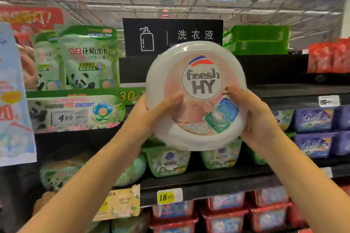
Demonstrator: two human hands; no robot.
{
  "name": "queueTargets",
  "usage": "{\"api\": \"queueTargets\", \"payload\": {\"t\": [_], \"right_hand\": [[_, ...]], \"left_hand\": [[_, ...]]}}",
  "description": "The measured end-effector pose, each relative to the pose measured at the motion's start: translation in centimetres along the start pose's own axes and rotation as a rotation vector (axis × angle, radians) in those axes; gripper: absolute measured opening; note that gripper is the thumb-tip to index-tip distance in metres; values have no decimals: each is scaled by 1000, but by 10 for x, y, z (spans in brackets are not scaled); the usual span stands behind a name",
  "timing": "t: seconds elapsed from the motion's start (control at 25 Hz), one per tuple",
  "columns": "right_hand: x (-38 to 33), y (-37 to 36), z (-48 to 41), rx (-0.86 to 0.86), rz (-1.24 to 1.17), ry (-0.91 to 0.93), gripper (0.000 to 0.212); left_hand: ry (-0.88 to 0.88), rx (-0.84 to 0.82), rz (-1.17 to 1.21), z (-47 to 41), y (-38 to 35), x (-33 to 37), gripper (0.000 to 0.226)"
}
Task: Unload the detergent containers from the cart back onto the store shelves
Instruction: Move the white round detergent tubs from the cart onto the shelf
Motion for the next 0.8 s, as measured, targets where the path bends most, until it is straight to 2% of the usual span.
{"api": "queueTargets", "payload": {"t": [0.16, 0.32, 0.4, 0.56, 0.64, 0.8], "right_hand": [[0, 48, -60, 6, 29, 50, 55], [6, 99, -95, -1, 77, 85, 53], [7, 122, -106, 7, 83, 87, 56], [12, 162, -119, 75, 143, 97, 58], [9, 186, -126, 110, 170, 83, 55], [-7, 236, -149, 73, 283, 6, 45]], "left_hand": [[-13, 0, -74, -76, -24, 14, 34], [-41, -94, -132, -135, -52, 17, 20], [-18, -146, -189, -160, -62, 18, 20], [40, -230, -270, -205, -81, 15, 61], [46, -276, -270, -227, -95, 14, 69], [88, -290, -320, -272, -131, 17, 87]]}}
Point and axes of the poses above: each hand's wrist, its own z-axis away from the middle knuckle, its own y-axis out of the back of the hand, x = y × z, the point moved 1 cm from there along -z, towards the middle knuckle, and after that the axes turned 13 degrees about y, right-handed, at the moved point
